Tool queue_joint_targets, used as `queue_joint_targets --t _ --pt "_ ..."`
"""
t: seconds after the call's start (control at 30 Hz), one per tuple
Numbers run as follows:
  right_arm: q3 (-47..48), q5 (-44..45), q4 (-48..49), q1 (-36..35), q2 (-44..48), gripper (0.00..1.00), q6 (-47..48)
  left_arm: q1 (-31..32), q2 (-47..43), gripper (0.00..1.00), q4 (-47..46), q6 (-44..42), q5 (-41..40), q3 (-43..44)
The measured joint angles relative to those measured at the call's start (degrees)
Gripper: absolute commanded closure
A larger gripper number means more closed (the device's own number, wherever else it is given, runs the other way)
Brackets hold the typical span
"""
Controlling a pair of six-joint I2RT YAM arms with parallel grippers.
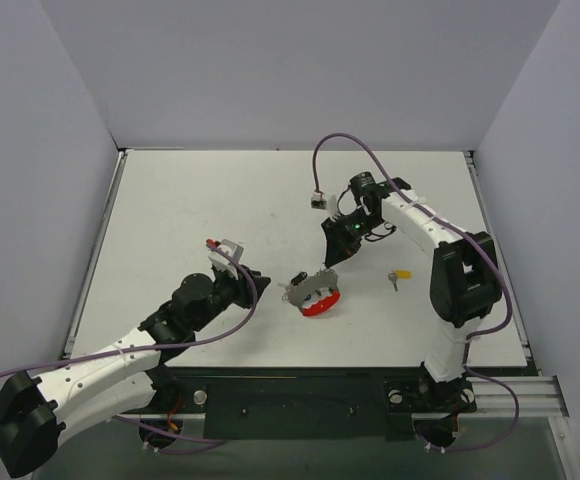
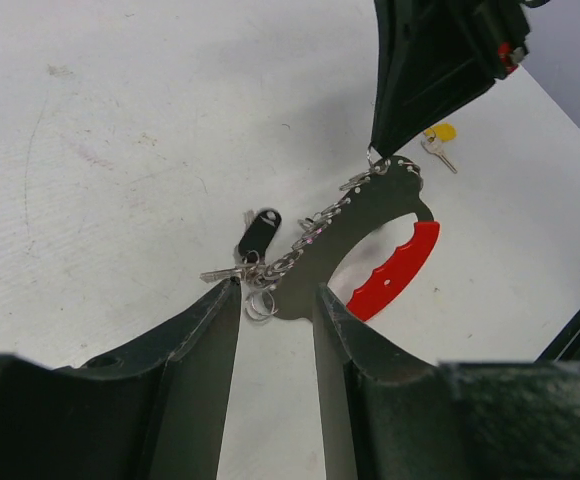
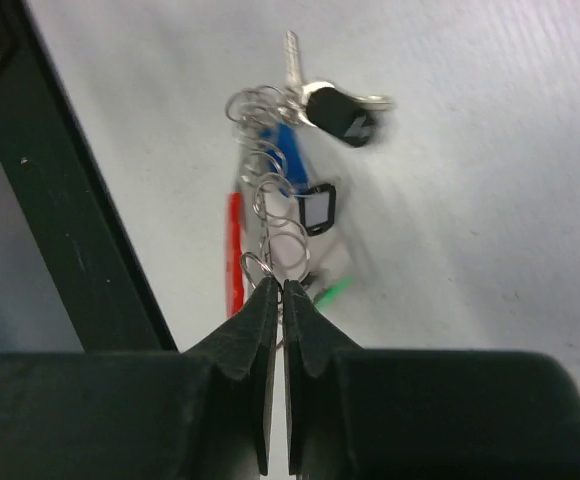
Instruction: Put the keys on the keyring
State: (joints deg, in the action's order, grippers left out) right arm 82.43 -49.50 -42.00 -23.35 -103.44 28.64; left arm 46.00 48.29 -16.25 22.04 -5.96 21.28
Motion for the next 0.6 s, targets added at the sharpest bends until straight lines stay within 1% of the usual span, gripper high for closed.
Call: queue_joint_targets --t 0.1,0.23,0.3,0.37,0.4,0.43,0.47,0.53,0.6 --pt "-0.04 1.7 0.76 3.34 -5.05 1.0 -0.83 0.0 0.04 0.55 0.31 -0.13 0.02 -0.07" --pt "-0.33 3.65 0.96 6.64 -6.8 1.0 -1.22 0.0 0.04 0.55 0.24 -0.22 0.04 -0.13" --pt "-0.33 4.44 1.09 7.74 -6.78 0.96 -1.4 0.0 0.04 0.55 0.2 -0.24 0.04 -0.37" --pt "-0.31 5.84 1.16 8.35 -6.86 0.8 -1.88 0.0 0.17 0.55 0.02 -0.24 0.09 -0.85" --pt "-0.31 6.47 1.2 8.39 -6.91 0.68 -2.25 0.0 0.31 0.55 -0.07 -0.24 0.2 -1.03" --pt "-0.15 7.23 1.25 8.37 -6.95 0.64 -2.71 0.0 0.52 0.55 -0.2 -0.22 0.24 -1.22" --pt "0.17 8.09 1.25 8.35 -7.02 0.58 -3.13 0.0 0.83 0.55 -0.22 -0.22 0.31 -1.36" --pt "1.07 9.94 1.27 8.26 -7.02 0.53 -3.23 0.0 1.55 0.55 -0.22 -0.17 0.5 -1.46" --pt "2.08 11.65 1.29 7.85 -6.67 0.5 -2.47 0.0 1.84 0.55 -0.15 -0.04 0.55 -1.55"
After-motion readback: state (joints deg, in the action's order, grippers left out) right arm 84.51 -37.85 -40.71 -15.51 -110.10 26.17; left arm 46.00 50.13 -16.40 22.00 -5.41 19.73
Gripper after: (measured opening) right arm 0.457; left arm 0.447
